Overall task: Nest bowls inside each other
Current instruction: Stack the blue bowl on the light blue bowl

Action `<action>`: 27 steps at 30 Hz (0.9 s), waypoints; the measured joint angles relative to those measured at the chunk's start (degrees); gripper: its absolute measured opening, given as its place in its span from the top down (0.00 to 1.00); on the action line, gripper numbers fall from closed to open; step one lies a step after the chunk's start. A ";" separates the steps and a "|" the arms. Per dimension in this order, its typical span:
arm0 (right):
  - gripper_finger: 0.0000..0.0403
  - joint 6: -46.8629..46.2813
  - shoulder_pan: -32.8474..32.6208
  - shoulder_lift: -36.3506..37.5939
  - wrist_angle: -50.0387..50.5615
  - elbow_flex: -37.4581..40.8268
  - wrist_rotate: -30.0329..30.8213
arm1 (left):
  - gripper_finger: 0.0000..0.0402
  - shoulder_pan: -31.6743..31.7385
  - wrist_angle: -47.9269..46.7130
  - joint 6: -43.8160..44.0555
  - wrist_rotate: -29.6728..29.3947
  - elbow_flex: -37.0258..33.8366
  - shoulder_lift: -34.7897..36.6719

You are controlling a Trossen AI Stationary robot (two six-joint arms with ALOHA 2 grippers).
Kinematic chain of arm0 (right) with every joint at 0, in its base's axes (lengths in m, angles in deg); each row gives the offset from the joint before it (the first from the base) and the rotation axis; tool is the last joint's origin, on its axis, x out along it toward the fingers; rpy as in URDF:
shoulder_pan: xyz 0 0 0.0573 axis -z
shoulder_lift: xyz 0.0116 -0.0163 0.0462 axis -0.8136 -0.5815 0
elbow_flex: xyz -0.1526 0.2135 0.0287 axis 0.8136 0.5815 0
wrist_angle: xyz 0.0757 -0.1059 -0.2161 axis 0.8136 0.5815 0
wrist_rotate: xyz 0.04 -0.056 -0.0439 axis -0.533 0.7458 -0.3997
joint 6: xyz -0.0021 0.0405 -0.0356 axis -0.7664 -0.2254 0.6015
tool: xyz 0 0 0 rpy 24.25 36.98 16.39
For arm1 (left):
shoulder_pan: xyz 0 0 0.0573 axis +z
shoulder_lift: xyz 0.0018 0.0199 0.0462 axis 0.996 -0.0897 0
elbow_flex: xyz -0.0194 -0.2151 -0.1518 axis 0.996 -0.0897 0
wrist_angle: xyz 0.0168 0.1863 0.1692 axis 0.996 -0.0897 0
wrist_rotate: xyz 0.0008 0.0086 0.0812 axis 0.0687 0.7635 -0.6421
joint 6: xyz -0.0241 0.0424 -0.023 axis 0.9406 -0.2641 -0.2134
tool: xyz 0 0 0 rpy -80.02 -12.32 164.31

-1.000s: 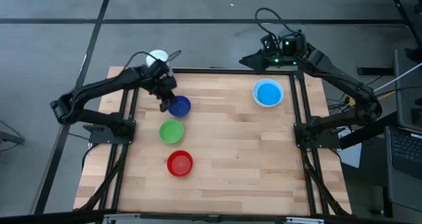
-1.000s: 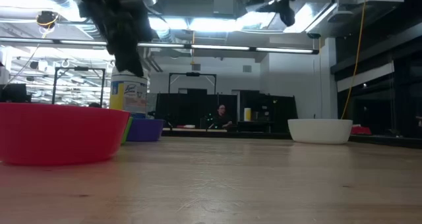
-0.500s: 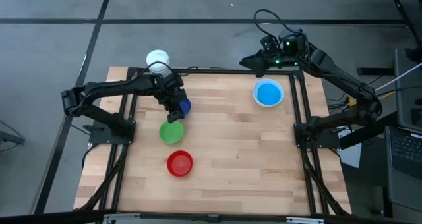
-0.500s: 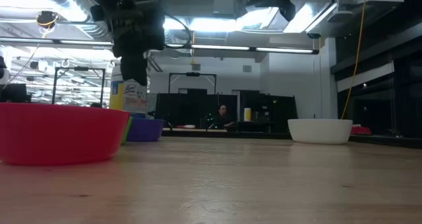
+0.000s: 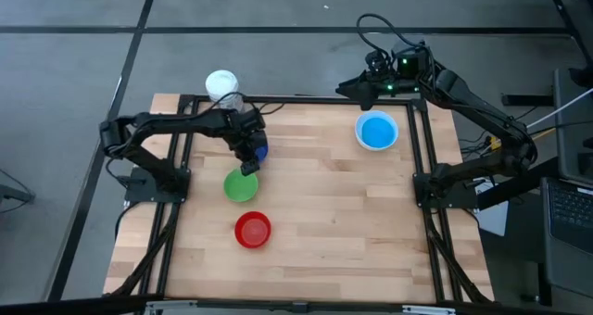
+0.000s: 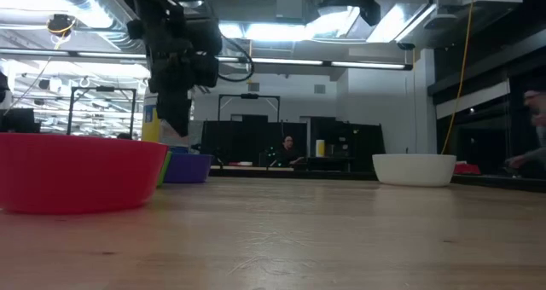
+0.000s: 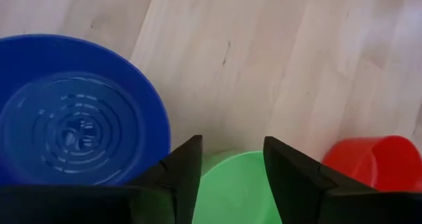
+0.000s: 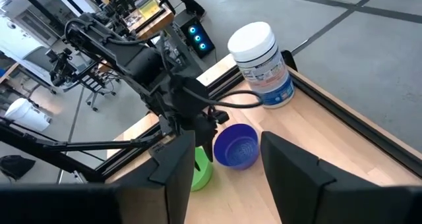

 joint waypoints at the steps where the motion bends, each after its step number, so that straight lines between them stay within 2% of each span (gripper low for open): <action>1: 0.56 0.00 0.00 0.00 0.00 0.00 -0.01 | 0.60 0.00 0.13 -0.26 0.02 0.00 -0.39; 15: 0.58 -1.73 -0.24 0.00 -0.08 0.00 -2.57 | 0.56 2.23 0.71 -4.56 -1.97 0.00 -4.69; 27: 0.55 -1.92 -0.74 0.00 -0.20 0.00 -2.33 | 0.56 4.40 1.16 -6.80 -2.10 -0.74 -4.75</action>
